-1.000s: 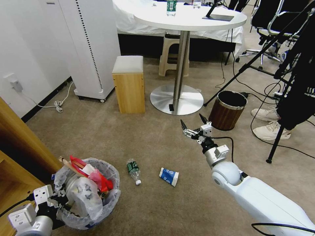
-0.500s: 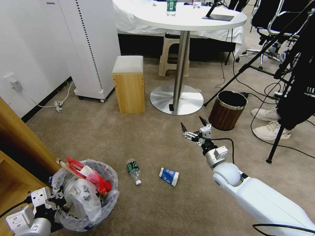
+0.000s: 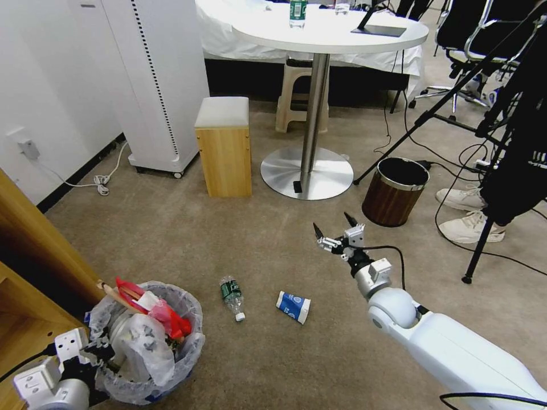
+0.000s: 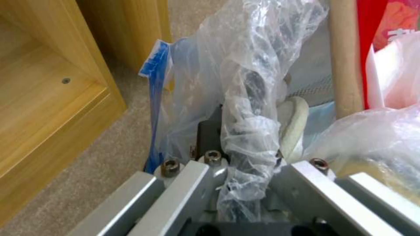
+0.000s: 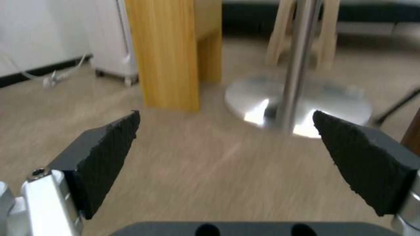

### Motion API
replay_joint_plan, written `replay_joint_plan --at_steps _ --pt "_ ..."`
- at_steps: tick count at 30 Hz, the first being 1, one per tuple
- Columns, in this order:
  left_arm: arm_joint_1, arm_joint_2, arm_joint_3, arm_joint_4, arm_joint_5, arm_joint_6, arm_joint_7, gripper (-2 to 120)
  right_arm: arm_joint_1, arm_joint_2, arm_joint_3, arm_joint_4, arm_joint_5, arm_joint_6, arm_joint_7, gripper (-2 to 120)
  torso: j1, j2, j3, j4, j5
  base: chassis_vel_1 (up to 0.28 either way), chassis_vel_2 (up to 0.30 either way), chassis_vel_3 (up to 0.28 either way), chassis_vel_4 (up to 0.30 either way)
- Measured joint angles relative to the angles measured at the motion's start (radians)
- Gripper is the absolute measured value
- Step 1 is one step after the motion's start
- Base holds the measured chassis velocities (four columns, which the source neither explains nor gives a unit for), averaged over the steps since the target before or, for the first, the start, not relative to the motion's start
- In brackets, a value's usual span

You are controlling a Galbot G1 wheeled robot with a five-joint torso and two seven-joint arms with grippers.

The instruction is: Pick up the trash bin and place the garbage on the floor into it.

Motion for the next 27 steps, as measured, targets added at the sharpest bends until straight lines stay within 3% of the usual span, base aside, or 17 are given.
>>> replay_joint_plan --at_steps 10,17,22,27 --pt "-0.005 -0.015 0.019 -0.007 0.014 -0.009 0.011 0 0.046 0.032 -0.127 -0.13 0.091 -0.076 -0.005 100 0.0 0.0 0.0 -0.0001 0.0001 0.0 0.0 0.0 0.0" --pt "-0.007 -0.022 0.024 -0.007 0.021 -0.013 0.013 0 0.066 0.052 -0.214 -0.154 0.065 -0.105 -0.007 100 0.0 0.0 0.0 -0.0002 -0.0003 0.0 0.0 0.0 0.0" --pt "-0.012 -0.026 0.023 -0.007 0.023 -0.022 0.016 0 0.076 0.059 -0.313 -0.163 0.05 -0.083 -0.082 100 0.0 0.0 0.0 0.0 0.0001 0.0 0.0 0.0 0.0" --pt "-0.018 -0.027 0.029 0.0 0.028 -0.026 0.018 0 0.068 0.047 -0.337 -0.171 0.035 -0.11 -0.078 100 0.0 0.0 0.0 -0.0003 0.0 0.0 0.0 0.0 0.0"
